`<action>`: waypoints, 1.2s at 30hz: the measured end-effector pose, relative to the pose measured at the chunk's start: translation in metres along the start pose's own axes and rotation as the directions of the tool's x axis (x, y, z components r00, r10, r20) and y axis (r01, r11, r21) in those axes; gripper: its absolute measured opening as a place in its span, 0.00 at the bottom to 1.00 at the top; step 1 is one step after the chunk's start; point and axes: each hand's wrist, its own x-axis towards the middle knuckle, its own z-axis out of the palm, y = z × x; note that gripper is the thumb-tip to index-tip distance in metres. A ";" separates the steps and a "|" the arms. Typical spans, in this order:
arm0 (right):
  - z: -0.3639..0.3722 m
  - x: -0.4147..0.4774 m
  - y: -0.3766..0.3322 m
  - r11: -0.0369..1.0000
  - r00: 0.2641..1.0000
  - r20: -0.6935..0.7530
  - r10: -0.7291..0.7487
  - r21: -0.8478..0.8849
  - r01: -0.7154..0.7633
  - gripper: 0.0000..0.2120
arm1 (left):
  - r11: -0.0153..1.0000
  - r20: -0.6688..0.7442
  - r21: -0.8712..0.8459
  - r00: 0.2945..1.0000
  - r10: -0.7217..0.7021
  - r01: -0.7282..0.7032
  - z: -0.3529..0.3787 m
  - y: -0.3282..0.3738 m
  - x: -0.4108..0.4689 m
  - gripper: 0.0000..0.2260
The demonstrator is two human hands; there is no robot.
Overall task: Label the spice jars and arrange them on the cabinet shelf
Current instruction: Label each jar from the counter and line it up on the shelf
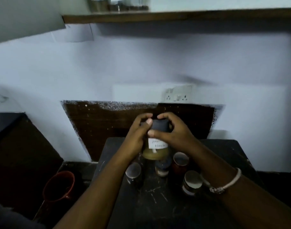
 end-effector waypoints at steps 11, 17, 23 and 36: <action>-0.068 -0.009 -0.141 0.824 0.906 -0.265 -0.330 0.386 0.414 0.21 | 0.939 0.057 -0.235 0.961 0.270 -0.250 0.050 0.186 0.009 0.15; -0.072 -0.015 -0.145 0.831 0.904 -0.295 -0.310 0.379 0.408 0.23 | 0.945 0.049 -0.229 0.967 0.249 -0.231 0.063 0.195 0.005 0.23; -0.092 -0.005 -0.174 0.867 0.896 -0.215 -0.388 0.244 0.434 0.32 | 0.955 0.042 -0.163 0.965 0.258 -0.248 0.065 0.216 0.027 0.31; -0.181 0.255 -0.258 0.972 0.937 -0.258 -0.234 -0.070 0.224 0.38 | 0.956 -0.090 0.261 0.982 0.165 -0.137 0.036 0.326 0.245 0.16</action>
